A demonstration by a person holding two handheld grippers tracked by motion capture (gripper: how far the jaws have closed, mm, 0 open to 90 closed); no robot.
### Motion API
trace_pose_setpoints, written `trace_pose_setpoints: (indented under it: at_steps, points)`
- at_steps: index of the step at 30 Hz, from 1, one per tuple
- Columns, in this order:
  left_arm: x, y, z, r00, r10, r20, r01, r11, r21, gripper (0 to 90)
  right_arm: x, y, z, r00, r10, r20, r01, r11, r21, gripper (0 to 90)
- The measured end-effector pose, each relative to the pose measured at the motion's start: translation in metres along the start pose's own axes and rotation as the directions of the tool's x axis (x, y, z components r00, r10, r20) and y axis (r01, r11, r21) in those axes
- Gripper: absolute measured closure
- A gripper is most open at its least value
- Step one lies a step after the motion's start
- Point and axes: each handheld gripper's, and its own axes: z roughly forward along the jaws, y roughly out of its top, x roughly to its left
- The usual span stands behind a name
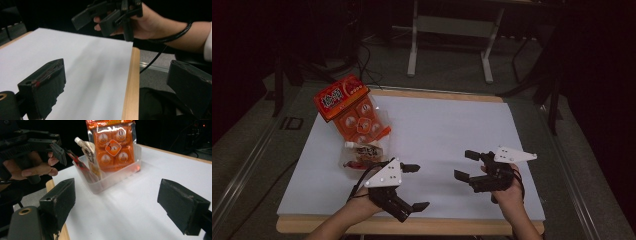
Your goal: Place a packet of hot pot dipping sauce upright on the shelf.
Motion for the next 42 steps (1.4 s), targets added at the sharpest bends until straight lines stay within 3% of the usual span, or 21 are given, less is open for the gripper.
trace_pose_setpoints:
  at_steps: [5,16,20,29,33,42]
  points:
    - [-0.001,-0.011,0.005,0.9996,-0.011,0.025,0.012,0.9997,-0.019,2.7,-0.001,-0.005,0.002,1.0,-0.004,0.007,0.003,1.0,0.022,14.8]
    - [-0.003,-0.033,0.012,0.999,-0.011,0.043,0.011,0.9999,0.001,3.0,-0.003,-0.014,0.009,0.9999,-0.015,0.005,0.015,0.999,0.044,14.8]
    - [-0.002,-0.038,0.014,0.9997,-0.007,0.022,0.007,0.9999,0.009,3.7,-0.004,-0.018,0.011,1.0,-0.009,0.001,0.009,0.999,0.052,14.8]
    - [-0.003,-0.052,0.02,0.9998,-0.005,0.019,0.004,0.9998,0.02,3.7,-0.007,-0.026,0.017,1.0,-0.007,-0.003,0.007,0.997,0.078,14.8]
    - [-0.002,-0.059,0.022,0.9996,-0.024,0.014,0.023,0.9994,0.026,3.7,-0.008,-0.029,0.018,1.0,-0.009,0.0,0.009,0.997,0.081,14.8]
    - [-0.001,-0.065,0.024,1.0,-0.005,-0.001,0.005,0.9992,0.039,3.7,-0.01,-0.034,0.021,0.9999,-0.014,0.008,0.013,0.994,0.106,14.8]
